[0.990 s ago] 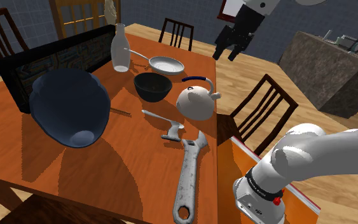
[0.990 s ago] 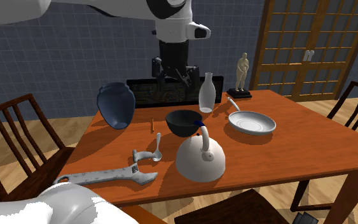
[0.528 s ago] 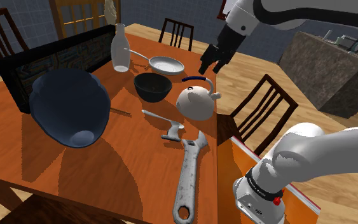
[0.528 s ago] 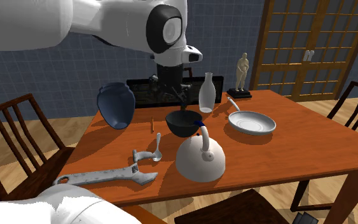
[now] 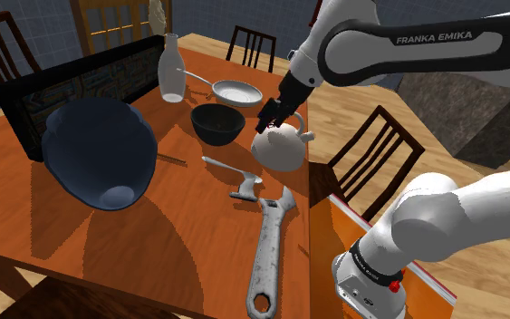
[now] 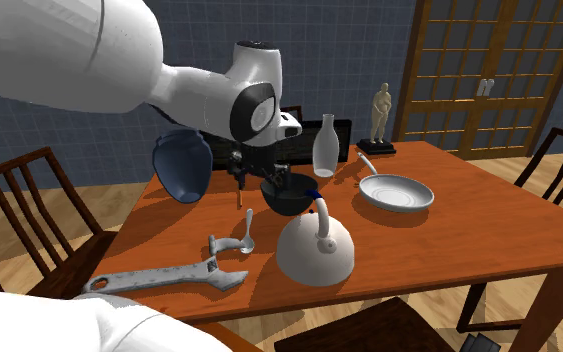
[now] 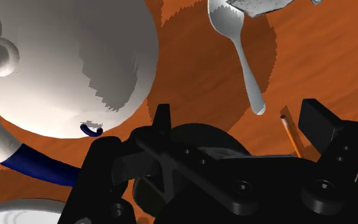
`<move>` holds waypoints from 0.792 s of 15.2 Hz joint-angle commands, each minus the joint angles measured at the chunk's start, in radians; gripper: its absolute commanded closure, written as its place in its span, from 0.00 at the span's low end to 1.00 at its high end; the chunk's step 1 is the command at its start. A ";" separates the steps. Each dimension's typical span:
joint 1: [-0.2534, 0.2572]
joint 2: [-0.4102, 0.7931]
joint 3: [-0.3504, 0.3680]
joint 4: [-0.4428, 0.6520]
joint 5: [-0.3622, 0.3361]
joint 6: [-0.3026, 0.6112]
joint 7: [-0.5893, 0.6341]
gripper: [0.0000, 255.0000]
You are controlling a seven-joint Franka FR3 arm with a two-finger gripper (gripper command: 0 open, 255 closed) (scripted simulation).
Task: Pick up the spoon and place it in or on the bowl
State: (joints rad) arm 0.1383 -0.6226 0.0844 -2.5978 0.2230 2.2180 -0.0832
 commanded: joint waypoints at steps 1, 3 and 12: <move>0.025 0.050 0.006 -0.029 0.021 0.092 -0.035 0.00; 0.052 0.106 0.011 -0.048 0.044 0.179 -0.069 0.00; 0.154 0.347 0.018 -0.065 0.149 0.469 -0.206 0.00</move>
State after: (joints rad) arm 0.2864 -0.2942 0.1010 -2.6615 0.3636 2.6638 -0.2835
